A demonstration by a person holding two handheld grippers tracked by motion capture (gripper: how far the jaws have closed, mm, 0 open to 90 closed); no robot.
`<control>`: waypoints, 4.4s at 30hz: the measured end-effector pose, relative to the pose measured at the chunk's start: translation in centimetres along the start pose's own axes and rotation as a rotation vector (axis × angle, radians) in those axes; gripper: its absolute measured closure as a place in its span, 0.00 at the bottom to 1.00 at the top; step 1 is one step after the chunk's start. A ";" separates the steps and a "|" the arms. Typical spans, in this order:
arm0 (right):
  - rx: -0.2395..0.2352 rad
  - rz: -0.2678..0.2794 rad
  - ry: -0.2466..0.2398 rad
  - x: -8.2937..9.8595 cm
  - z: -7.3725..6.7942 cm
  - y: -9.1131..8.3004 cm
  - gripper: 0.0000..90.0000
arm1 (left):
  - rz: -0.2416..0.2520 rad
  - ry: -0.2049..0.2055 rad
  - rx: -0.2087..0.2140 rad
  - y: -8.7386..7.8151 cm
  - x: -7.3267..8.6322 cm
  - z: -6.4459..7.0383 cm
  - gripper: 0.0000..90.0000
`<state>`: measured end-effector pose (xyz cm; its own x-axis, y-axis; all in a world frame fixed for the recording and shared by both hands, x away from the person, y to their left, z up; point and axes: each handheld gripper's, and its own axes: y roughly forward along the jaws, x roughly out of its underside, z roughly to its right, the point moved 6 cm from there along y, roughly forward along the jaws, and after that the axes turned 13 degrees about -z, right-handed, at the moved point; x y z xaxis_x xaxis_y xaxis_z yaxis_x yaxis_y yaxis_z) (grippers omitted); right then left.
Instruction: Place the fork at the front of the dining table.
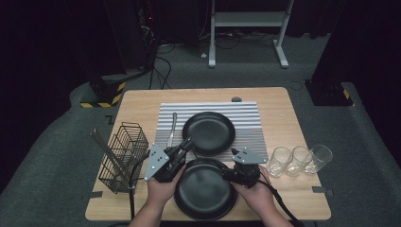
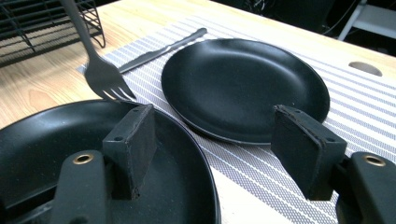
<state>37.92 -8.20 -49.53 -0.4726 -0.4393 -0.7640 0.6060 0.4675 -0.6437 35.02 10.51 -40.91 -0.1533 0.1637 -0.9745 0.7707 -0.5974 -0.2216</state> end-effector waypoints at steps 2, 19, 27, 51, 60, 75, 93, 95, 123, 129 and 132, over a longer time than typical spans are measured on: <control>-0.001 0.010 -0.004 -0.1 -0.3 0.0 0.34 | -0.002 0.001 0.005 0.2 0.1 0.2 0.96; -0.040 0.057 -0.057 -1.4 -2.5 -0.3 0.43 | -0.019 -0.002 0.054 1.4 0.6 1.6 0.96; -0.063 0.067 -0.068 -1.7 -3.6 0.0 0.50 | -0.017 -0.007 0.067 1.5 0.6 1.9 0.96; -0.092 0.091 -0.088 -2.1 -4.6 0.8 0.85 | -0.020 -0.022 0.077 1.8 0.7 2.1 0.96; -0.090 0.094 -0.125 -2.3 -5.0 0.8 0.93 | -0.015 -0.027 0.075 1.8 0.7 2.0 0.96; -0.083 0.093 -0.142 -2.5 -5.2 0.7 0.94 | -0.013 -0.040 0.066 1.5 0.4 1.8 0.81; -0.066 0.125 -0.125 -2.5 -3.8 -0.3 0.94 | -0.041 -0.019 0.009 0.8 1.2 1.8 0.61; -0.065 0.128 -0.123 -2.3 -3.7 -0.4 0.94 | -0.056 -0.028 0.005 0.9 1.6 1.5 0.61; -0.039 0.146 -0.058 -0.6 0.0 -2.1 0.94 | -0.254 -0.016 -0.155 1.0 8.1 -2.2 0.60; -0.021 0.148 -0.045 -0.4 0.9 -2.2 0.94 | -0.285 -0.043 -0.185 0.4 9.3 -3.5 0.60; -0.016 0.146 -0.029 -0.3 1.5 -2.3 0.94 | -0.306 -0.051 -0.199 0.1 10.0 -4.1 0.60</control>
<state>37.63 -10.28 -47.79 -0.3610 -0.3880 -0.8480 0.6568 0.5398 -0.5266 36.10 15.28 -50.56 -0.4221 0.2685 -0.8659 0.7889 -0.3619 -0.4967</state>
